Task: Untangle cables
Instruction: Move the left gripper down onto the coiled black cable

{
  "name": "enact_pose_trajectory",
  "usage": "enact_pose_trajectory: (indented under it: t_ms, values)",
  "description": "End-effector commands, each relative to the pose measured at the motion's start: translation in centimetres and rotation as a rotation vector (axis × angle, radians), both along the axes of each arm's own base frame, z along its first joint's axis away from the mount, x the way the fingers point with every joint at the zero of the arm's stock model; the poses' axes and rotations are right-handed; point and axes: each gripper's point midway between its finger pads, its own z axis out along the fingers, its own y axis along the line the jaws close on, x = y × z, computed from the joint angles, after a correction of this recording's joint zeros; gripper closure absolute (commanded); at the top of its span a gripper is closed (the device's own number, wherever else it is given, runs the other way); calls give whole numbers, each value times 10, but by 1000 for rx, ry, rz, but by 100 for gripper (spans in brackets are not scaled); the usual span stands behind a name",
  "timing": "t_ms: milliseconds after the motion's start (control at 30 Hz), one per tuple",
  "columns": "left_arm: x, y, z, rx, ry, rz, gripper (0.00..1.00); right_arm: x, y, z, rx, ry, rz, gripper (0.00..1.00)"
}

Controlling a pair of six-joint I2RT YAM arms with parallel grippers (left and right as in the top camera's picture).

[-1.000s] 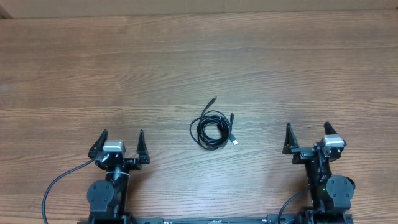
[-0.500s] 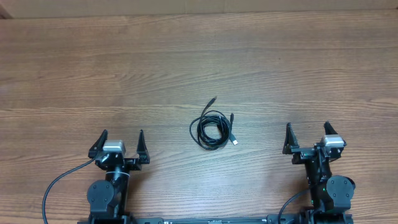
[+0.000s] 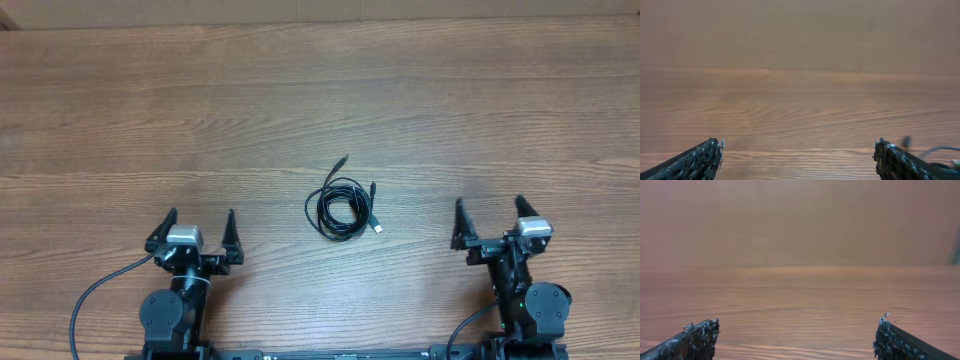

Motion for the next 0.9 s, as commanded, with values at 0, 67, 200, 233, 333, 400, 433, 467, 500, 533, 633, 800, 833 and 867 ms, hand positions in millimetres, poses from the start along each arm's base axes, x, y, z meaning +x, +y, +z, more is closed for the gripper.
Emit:
enact_pose_trajectory:
  t_ms: [0, 67, 200, 233, 333, 400, 433, 467, 500, 533, 633, 800, 833, 867]
  values:
    - [-7, -35, 5, -245, 23, -195, 0, -10, 41, 2, 194, 29, 241, 0]
    - [-14, -52, 10, -383, 53, -297, 0, -15, 52, 2, 289, 65, 311, 0]
    - [-33, -82, 52, -411, -66, -528, 0, -22, 62, 28, 400, 9, 394, 0]
    - [-39, -86, 67, -390, -123, -569, 0, -26, 64, 45, 388, -49, 425, 0]
    - [-58, -87, 123, -339, -312, -615, 0, -50, 58, 125, 343, -330, 437, 0]
    - [-67, -81, 154, -305, -384, -582, 0, -62, 45, 166, 337, -438, 372, 0]
    - [-71, -78, 170, -277, -414, -558, 0, -70, 40, 186, 306, -480, 338, 0]
    - [-75, -75, 185, -248, -435, -536, 0, -79, 38, 205, 248, -507, 309, 0]
    - [-80, -74, 201, -214, -444, -518, 1, -84, 37, 218, 197, -506, 286, 0]
    - [-83, -73, 211, -198, -436, -506, 0, -86, 36, 226, 164, -489, 268, 0]
    - [-81, -69, 236, -193, -282, -455, 0, -86, 31, 238, 119, -335, 202, 0]
    - [-64, -77, 235, -159, 146, -466, 0, -70, 29, 223, 149, 40, 168, 0]
    - [-61, -77, 230, -165, 252, -462, 0, -67, 32, 217, 162, 125, 180, 0]
    - [-59, -78, 226, -178, 337, -465, 0, -65, 35, 211, 172, 185, 197, 0]
